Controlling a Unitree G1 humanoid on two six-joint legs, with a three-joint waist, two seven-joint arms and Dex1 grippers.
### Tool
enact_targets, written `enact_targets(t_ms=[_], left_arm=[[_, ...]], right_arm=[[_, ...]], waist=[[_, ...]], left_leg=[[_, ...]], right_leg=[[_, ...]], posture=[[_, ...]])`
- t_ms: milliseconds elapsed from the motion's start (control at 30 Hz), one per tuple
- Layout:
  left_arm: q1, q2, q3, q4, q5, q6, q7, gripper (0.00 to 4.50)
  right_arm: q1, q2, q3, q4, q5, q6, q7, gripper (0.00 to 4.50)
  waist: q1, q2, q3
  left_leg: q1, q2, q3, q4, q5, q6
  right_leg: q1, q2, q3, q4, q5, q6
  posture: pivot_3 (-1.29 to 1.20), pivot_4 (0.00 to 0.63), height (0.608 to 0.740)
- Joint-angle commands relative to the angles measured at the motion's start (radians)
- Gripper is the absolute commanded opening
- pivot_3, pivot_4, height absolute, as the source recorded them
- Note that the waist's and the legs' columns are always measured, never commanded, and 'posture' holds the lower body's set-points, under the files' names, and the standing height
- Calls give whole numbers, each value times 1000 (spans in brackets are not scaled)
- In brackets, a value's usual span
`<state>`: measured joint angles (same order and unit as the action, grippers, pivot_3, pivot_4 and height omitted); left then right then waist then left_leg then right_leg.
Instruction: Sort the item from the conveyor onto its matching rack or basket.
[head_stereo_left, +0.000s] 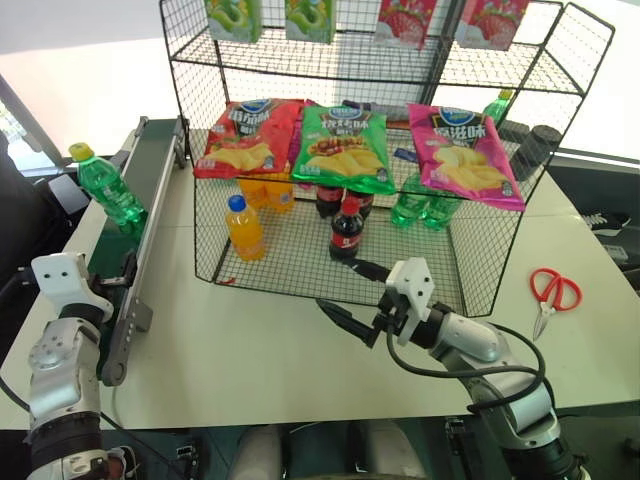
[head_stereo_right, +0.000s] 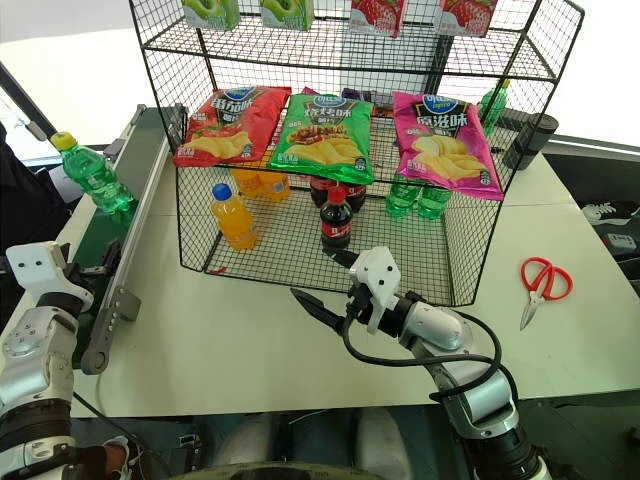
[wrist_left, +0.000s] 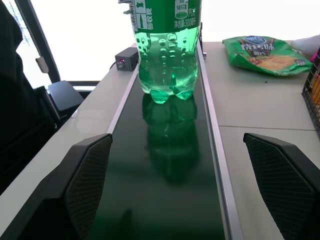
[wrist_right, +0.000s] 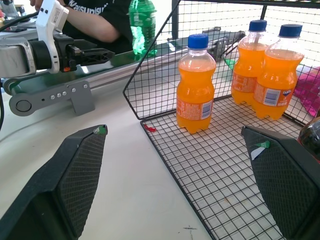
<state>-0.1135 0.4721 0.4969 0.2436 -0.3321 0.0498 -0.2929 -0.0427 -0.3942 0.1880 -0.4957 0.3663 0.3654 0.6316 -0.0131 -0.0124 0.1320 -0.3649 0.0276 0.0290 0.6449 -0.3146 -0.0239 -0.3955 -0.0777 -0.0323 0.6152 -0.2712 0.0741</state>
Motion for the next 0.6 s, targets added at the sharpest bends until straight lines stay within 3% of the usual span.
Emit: enact_targets(t_ms=[33,567,600], left_arm=[[-14,11,34,-6,1,-42,27,4500],[-33,8,47,2,-34,-37,47,4500],[-34,6,50,3,-39,-39,45,4246]], right_arm=[[-11,10,-3,-11,7,-24,7,4472],[-15,20,3,9,7,-35,20,4472],[-15,20,3,11,7,-35,20,4493]], waist=[[0,0,0],[0,0,0],[0,0,0]], left_leg=[[0,0,0,0,0,0],[0,0,0,0,0,0],[0,0,0,0,0,0]], right_leg=[[0,0,0,0,0,1],[0,0,0,0,1,1],[0,0,0,0,1,2]], posture=[[0,150,740],[0,150,740],[0,150,740]])
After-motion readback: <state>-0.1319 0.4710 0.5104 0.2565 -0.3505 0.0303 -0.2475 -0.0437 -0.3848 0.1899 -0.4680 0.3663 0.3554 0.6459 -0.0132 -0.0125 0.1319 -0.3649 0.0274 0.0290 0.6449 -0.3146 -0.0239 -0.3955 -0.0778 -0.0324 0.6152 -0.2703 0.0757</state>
